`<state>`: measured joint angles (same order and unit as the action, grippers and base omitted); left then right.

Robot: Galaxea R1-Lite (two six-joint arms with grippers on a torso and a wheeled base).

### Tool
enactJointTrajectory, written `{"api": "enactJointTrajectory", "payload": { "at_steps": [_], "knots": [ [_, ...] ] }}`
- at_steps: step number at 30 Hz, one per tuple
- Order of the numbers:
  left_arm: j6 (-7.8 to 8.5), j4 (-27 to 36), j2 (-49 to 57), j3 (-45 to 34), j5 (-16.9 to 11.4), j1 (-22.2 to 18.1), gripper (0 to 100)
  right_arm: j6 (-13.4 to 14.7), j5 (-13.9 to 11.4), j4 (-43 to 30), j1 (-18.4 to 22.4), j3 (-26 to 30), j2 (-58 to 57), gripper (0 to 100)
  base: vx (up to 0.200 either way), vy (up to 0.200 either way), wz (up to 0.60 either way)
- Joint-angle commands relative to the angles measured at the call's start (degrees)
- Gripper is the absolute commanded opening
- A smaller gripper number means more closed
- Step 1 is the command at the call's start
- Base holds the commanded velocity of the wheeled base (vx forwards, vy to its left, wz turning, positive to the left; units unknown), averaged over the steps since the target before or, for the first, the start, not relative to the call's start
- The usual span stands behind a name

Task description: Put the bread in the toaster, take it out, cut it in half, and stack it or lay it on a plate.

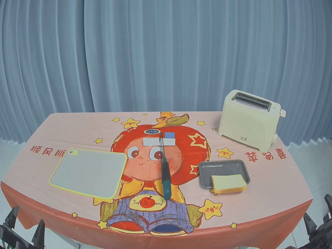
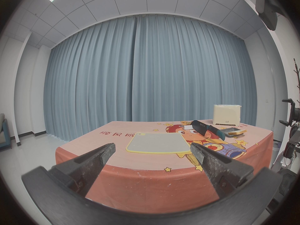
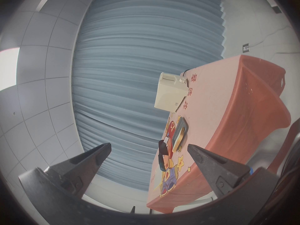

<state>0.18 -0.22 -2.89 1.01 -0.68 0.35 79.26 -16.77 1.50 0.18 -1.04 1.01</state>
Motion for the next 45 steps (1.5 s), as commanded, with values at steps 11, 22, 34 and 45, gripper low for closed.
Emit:
{"api": "enactJointTrajectory", "payload": {
  "at_steps": [11,22,34,45],
  "knots": [
    [-0.01,0.0,0.0,-1.0,0.0,0.0,100,1.3,-0.9,-0.2,0.0,0.0,-0.4,100,0.0,0.0,0.0],
    [-0.01,0.0,0.0,-1.0,0.0,0.0,100,4.5,-0.9,0.0,-0.1,-0.9,1.8,100,0.0,0.0,0.0],
    [-0.01,0.0,0.0,-1.0,0.0,0.0,100,4.6,-1.0,6.7,-0.4,-1.2,10.4,100,0.0,0.0,0.0],
    [-0.01,0.0,0.0,-1.0,0.0,0.0,100,4.5,-1.0,18.5,-4.6,-0.9,28.8,100,0.0,0.0,0.0]
  ]
}}
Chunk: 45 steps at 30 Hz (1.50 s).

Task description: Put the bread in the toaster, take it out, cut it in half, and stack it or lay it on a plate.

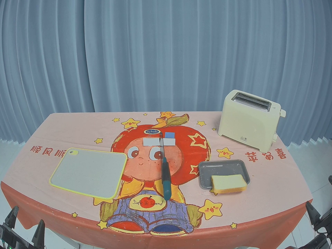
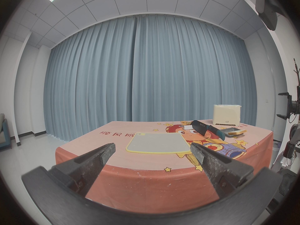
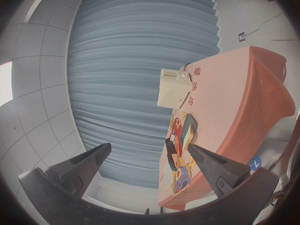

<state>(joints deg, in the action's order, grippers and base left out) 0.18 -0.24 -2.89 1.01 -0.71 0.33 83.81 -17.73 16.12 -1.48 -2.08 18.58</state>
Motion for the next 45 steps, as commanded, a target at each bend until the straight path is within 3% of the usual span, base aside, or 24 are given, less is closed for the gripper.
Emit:
{"api": "enactJointTrajectory", "payload": {
  "at_steps": [1,22,25,32,45],
  "knots": [
    [-0.01,0.0,0.0,-1.0,0.0,0.0,100,-0.1,0.0,3.9,-2.9,0.2,11.2,100,0.0,0.0,0.0],
    [-0.01,0.0,0.0,-1.0,0.0,0.0,100,-0.6,-0.7,10.3,-19.4,-2.0,33.7,100,0.0,0.0,0.0],
    [-0.01,0.0,0.0,-1.0,0.0,0.0,100,-1.5,-2.4,11.0,-21.1,-2.1,35.2,100,0.0,0.0,0.0],
    [-0.01,0.0,0.0,-1.0,0.0,0.0,100,-2.0,-3.3,11.5,-20.8,-2.8,40.2,100,0.0,0.0,0.0],
    [-0.01,0.0,0.0,-1.0,0.0,0.0,100,-1.1,-3.3,20.5,-20.1,-3.7,49.9,100,0.0,0.0,0.0]
  ]
}}
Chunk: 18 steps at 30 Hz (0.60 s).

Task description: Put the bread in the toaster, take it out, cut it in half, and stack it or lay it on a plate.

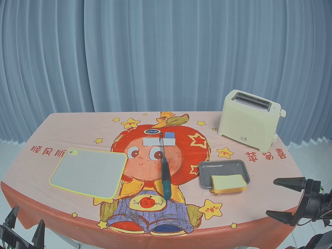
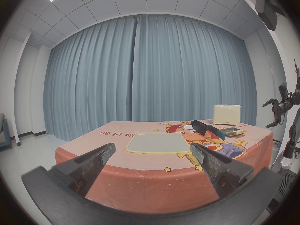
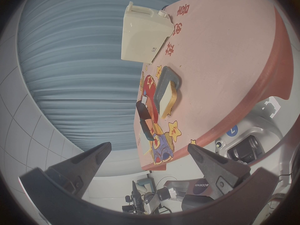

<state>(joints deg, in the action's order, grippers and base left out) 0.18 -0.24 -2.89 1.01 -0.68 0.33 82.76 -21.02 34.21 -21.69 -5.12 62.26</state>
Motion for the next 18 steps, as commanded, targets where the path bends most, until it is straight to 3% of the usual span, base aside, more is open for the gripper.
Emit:
{"api": "enactJointTrajectory", "payload": {
  "at_steps": [1,10,18],
  "knots": [
    [-0.01,0.0,0.0,-1.0,0.0,0.0,100,-0.1,0.0,3.1,0.0,-0.7,7.1,100,0.0,0.0,0.0],
    [-0.01,0.0,0.0,-1.0,0.0,0.0,100,0.1,-0.2,9.6,-0.3,-2.1,17.9,100,0.0,0.0,0.0],
    [-0.01,0.0,0.0,-1.0,0.0,0.0,100,3.1,-0.2,20.7,-0.6,-2.4,28.4,100,0.0,0.0,0.0]
  ]
}}
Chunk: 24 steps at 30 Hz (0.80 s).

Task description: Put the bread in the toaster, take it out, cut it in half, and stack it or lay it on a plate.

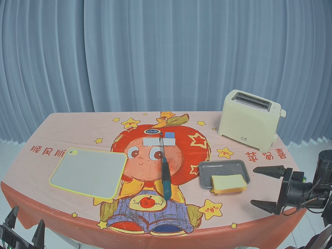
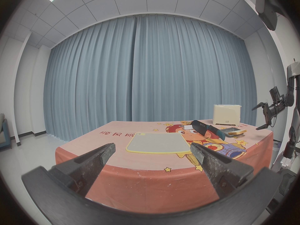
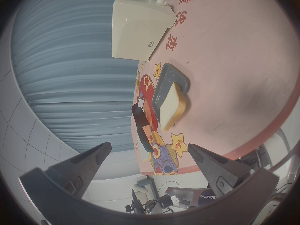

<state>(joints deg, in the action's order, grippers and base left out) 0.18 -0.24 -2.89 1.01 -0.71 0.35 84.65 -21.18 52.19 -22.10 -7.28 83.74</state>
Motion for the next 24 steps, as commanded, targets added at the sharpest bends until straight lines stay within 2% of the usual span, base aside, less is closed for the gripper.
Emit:
{"api": "enactJointTrajectory", "payload": {
  "at_steps": [1,4,12,24],
  "knots": [
    [-0.01,0.0,0.0,-1.0,0.0,0.0,100,1.5,0.2,3.9,-0.2,-0.3,7.6,100,0.0,0.0,0.0],
    [-0.01,0.0,0.0,-1.0,0.0,0.0,100,1.9,0.2,7.8,-0.2,-0.1,10.7,100,0.0,0.0,0.0],
    [-0.01,0.0,0.0,-1.0,0.0,0.0,100,2.0,0.2,11.7,-0.1,0.1,15.9,100,0.0,0.0,0.0],
    [-0.01,0.0,0.0,-1.0,0.0,0.0,100,2.8,0.0,12.1,0.4,-1.2,18.0,100,0.0,0.0,0.0]
  ]
}}
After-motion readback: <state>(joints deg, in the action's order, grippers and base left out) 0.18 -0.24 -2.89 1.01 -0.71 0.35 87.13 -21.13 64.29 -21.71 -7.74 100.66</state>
